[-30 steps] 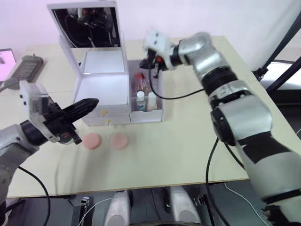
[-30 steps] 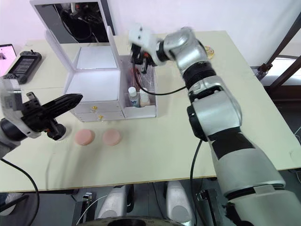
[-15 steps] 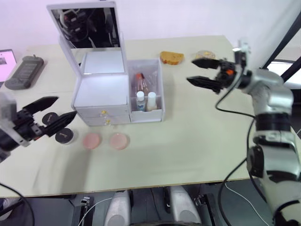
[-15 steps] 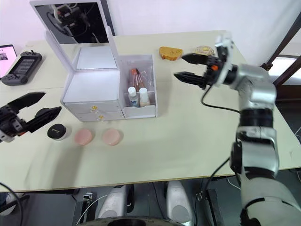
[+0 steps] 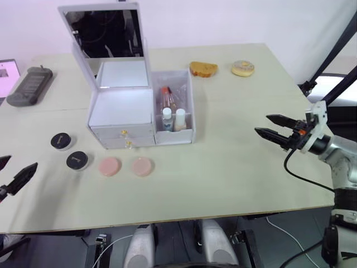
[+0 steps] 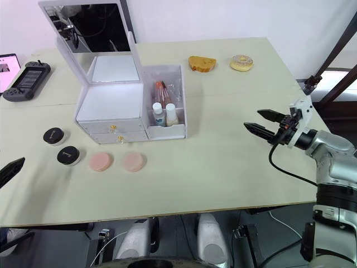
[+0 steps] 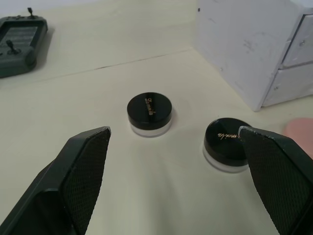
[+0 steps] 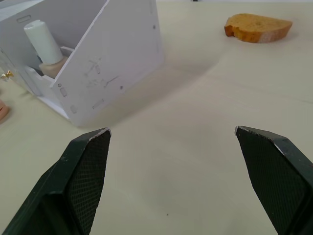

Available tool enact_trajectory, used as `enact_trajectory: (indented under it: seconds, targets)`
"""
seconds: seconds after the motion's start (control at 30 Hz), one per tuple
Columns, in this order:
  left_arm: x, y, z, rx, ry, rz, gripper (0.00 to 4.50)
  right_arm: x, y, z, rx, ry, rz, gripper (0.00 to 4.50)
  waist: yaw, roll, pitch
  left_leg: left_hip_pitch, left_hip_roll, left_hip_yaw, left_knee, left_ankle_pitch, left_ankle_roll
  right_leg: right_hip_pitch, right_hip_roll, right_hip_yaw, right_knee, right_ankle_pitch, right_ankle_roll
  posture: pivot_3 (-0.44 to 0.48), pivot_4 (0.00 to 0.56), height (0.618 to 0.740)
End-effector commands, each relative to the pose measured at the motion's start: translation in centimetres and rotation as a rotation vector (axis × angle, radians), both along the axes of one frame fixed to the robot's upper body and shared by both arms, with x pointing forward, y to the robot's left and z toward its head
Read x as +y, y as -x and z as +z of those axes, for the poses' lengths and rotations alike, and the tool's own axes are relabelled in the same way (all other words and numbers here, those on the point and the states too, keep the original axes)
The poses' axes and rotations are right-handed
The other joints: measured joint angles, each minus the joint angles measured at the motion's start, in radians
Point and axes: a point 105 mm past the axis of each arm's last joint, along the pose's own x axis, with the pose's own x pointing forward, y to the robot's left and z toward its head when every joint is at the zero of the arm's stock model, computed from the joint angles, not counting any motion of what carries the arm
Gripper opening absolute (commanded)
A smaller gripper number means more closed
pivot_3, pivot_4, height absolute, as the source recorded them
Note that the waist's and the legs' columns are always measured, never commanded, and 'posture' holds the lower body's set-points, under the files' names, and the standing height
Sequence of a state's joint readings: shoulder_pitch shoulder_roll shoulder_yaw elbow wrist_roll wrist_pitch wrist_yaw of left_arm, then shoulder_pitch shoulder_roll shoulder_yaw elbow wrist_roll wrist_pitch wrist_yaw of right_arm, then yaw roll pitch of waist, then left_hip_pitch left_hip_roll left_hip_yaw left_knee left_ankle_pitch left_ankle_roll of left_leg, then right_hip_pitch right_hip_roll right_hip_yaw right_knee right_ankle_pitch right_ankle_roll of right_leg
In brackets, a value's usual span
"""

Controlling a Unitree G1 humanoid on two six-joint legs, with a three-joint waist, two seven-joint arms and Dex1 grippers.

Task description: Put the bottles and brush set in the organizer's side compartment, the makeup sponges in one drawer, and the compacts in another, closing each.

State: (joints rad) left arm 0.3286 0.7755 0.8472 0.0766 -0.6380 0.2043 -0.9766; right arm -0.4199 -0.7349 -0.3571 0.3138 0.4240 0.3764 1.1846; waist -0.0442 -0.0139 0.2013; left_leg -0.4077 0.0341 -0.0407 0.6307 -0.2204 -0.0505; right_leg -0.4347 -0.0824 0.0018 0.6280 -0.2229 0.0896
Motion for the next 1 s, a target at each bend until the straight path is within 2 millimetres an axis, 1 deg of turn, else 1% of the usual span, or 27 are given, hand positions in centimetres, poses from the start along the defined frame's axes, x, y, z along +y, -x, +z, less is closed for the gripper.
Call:
enact_trajectory:
  seconds: [0.03, 0.13, 0.2, 0.3, 0.4, 0.47, 0.57, 0.6, 0.63, 0.67, 0.73, 0.77, 0.83, 0.9, 1.0]
  targets:
    - [0.1, 0.4, 1.4, -0.045, -0.058, 0.002, 4.42, 0.4, 0.1, 2.5, -0.076, 0.012, 0.033, 4.38, 0.0, 0.0, 0.0, 0.0, 0.0, 0.0, 0.0, 0.0, 0.0, 0.0, 0.0, 0.0, 0.0, 0.0, 0.0, 0.0, 0.15, 0.74]
    - [-1.0, 0.1, 1.6, -0.045, -0.062, -0.031, 4.42, 1.4, -0.1, 3.1, -0.078, 0.002, 0.071, 4.38, 0.0, 0.0, 0.0, 0.0, 0.0, 0.001, -0.001, 0.0, 0.0, 0.0, 0.0, 0.0, 0.0, 0.0, 0.0, 0.0, 0.15, 0.74]
    - [-2.8, -0.3, 2.2, -0.058, -0.066, -0.072, 4.42, 3.3, -0.2, 3.8, -0.084, 0.014, 0.136, 4.38, 0.0, 0.0, 0.0, 0.0, 0.0, 0.001, -0.001, 0.0, 0.0, 0.0, 0.0, 0.0, 0.0, 0.0, 0.0, 0.0, 0.15, 0.74]
    - [-5.8, -0.7, 2.9, -0.068, -0.053, -0.141, 4.42, 6.7, 0.1, 5.4, -0.103, 0.04, 0.25, 4.38, -0.001, 0.0, 0.0, 0.0, 0.001, 0.002, -0.001, 0.0, 0.0, -0.001, 0.0, 0.001, 0.0, 0.0, 0.0, 0.0, 0.15, 0.74]
    - [-8.1, -0.9, 3.5, -0.082, -0.038, -0.177, 4.42, 9.7, 0.3, 6.6, -0.135, 0.116, 0.312, 4.38, 0.001, 0.0, 0.0, 0.0, 0.001, 0.003, -0.002, 0.0, 0.0, -0.002, 0.001, 0.002, 0.001, 0.0, 0.0, 0.0, 0.15, 0.74]
    - [-9.3, -1.0, 3.9, -0.093, -0.026, -0.186, 4.42, 11.1, 0.5, 7.3, -0.132, 0.107, 0.348, 4.38, 0.001, 0.0, 0.0, -0.001, 0.001, 0.003, -0.002, 0.0, 0.0, -0.002, 0.001, 0.002, 0.001, 0.0, 0.0, 0.0, 0.15, 0.74]
    - [-12.0, -1.5, 3.8, -0.066, -0.026, -0.203, 4.42, 13.0, 0.9, 8.1, -0.167, 0.119, 0.405, 4.38, 0.004, -0.001, 0.0, -0.001, 0.001, 0.003, -0.001, 0.0, 0.0, -0.002, 0.001, 0.002, 0.001, 0.0, 0.0, 0.0, 0.15, 0.74]
    - [-12.7, -1.7, 3.8, -0.063, -0.018, -0.203, 4.42, 13.4, 0.9, 8.2, -0.171, 0.124, 0.414, 4.38, 0.002, 0.0, 0.001, -0.001, 0.001, 0.003, -0.001, 0.0, 0.0, -0.002, 0.001, 0.002, 0.0, 0.0, 0.0, 0.0, 0.15, 0.74]
    - [-13.4, -1.9, 3.8, -0.061, -0.001, -0.199, 4.42, 13.8, 1.1, 8.4, -0.169, 0.123, 0.431, 4.38, 0.0, 0.0, 0.001, -0.002, -0.005, -0.009, -0.002, 0.0, 0.001, 0.006, -0.006, -0.007, 0.0, 0.0, 0.0, 0.0, 0.15, 0.74]
    - [-14.1, -2.1, 3.7, -0.054, 0.008, -0.199, 4.42, 14.2, 1.3, 8.5, -0.166, 0.126, 0.448, 4.38, -0.003, 0.001, 0.001, -0.002, -0.009, -0.018, -0.001, 0.0, 0.001, 0.01, -0.008, -0.013, 0.001, -0.002, 0.002, 0.0, 0.15, 0.74]
    - [-15.4, -2.6, 3.6, -0.054, 0.031, -0.181, 4.42, 14.7, 1.3, 8.7, -0.146, 0.13, 0.447, 4.38, -0.005, 0.004, 0.002, -0.003, -0.028, -0.048, -0.002, 0.002, 0.003, 0.02, -0.021, -0.035, 0.003, -0.01, 0.008, 0.0, 0.15, 0.74]
    - [-16.1, -2.9, 3.4, -0.052, 0.029, -0.171, 4.42, 14.9, 1.2, 8.8, -0.157, 0.154, 0.448, 4.38, -0.001, 0.006, 0.003, -0.003, -0.038, -0.066, -0.003, 0.002, 0.004, 0.025, -0.025, -0.044, 0.004, -0.014, 0.01, 0.0, 0.15, 0.74]
    - [-16.9, -3.3, 3.0, -0.044, 0.047, -0.141, 4.42, 15.2, 1.3, 9.0, -0.174, 0.185, 0.456, 4.38, 0.014, 0.008, 0.003, -0.003, -0.038, -0.069, -0.002, 0.002, 0.004, 0.024, -0.022, -0.043, 0.003, -0.014, 0.009, 0.0, 0.15, 0.74]
    - [-17.6, -3.9, 2.3, -0.013, 0.089, -0.11, 4.42, 15.4, 1.5, 9.3, -0.187, 0.2, 0.47, 4.38, 0.032, 0.008, 0.004, -0.002, -0.036, -0.069, -0.002, 0.002, 0.004, 0.023, -0.02, -0.043, 0.003, -0.012, 0.003, 0.0, 0.15, 0.74]
    - [-19.1, -5.1, 2.0, -0.029, 0.14, -0.094, 4.42, 16.0, 1.8, 9.6, -0.21, 0.233, 0.484, 4.38, 0.036, 0.008, 0.004, -0.002, -0.036, -0.069, -0.003, 0.002, 0.004, 0.023, -0.019, -0.042, 0.003, -0.012, 0.002, 0.0, 0.15, 0.74]
